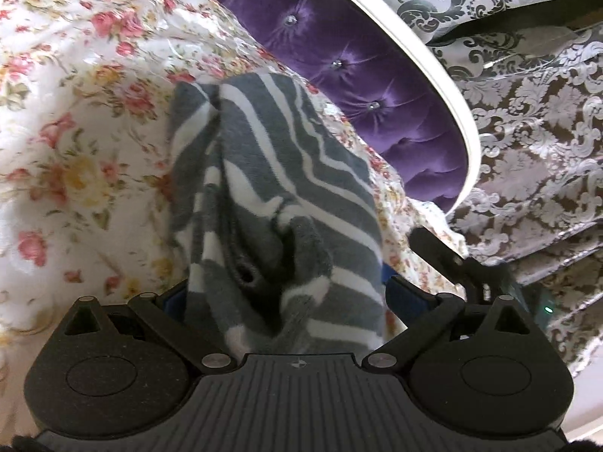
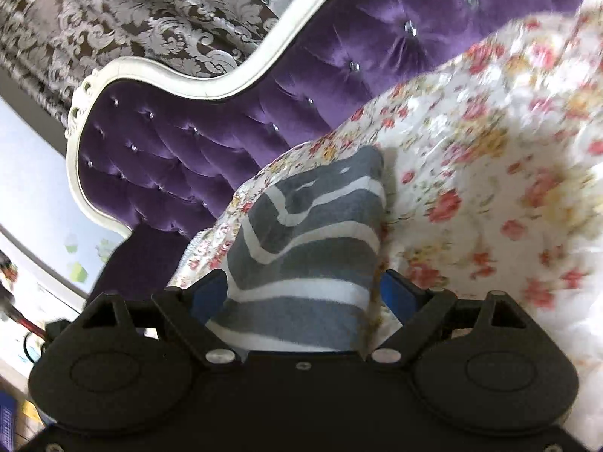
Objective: Fold small clothes
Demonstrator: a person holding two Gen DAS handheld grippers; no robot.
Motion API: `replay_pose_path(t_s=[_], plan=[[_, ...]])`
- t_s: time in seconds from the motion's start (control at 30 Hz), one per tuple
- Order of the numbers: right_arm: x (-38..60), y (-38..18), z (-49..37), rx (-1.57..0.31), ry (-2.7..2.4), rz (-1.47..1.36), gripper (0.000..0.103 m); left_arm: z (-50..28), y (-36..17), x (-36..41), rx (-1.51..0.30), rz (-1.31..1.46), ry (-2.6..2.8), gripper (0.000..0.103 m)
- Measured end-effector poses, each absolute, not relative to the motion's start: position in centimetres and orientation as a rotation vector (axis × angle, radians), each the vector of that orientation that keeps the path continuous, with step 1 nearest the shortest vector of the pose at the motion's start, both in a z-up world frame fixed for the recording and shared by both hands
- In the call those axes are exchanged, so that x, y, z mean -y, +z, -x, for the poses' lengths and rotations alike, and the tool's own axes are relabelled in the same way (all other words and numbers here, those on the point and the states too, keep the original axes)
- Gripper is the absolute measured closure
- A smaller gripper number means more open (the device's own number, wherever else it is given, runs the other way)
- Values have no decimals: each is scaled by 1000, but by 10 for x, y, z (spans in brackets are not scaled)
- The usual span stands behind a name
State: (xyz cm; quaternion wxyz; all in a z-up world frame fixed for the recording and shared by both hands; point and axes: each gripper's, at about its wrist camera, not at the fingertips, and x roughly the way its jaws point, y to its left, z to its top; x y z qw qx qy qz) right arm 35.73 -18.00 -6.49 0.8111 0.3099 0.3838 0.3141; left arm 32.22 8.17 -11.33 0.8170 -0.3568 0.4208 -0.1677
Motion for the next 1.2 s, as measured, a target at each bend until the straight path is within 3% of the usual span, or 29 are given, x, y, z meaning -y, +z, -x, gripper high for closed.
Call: replay_pose_path(t_s=[0.03, 0.1, 0.13, 0.17, 0.2, 0.23, 0.53, 0.93, 1.2], plan=[[178, -69, -360, -830, 681, -685, 11, -323, -114, -82, -897, 766, -367, 3], [175, -76, -364, -843, 687, -717, 11, -326, -116, -82, -900, 788, -398, 16], [174, -77, -364, -839, 689, -718, 14, -327, -118, -82, -908, 810, -416, 37], [173, -77, -363, -840, 682, -710, 26, -329, -122, -82, -919, 840, -432, 58], [173, -77, -363, -852, 659, -692, 48, -331, -125, -81, -926, 860, -439, 66], [173, -76, -362, -864, 629, -665, 59, -331, -126, -80, -928, 863, -444, 68], [182, -42, -317, -913, 634, -611, 61, -291, -95, -68, -925, 821, -546, 69], [211, -38, -175, -988, 657, -575, 60, -135, -52, -38, -987, 747, -637, 68], [220, -48, -105, -981, 601, -497, 54, -45, -55, -30, -985, 775, -625, 67]])
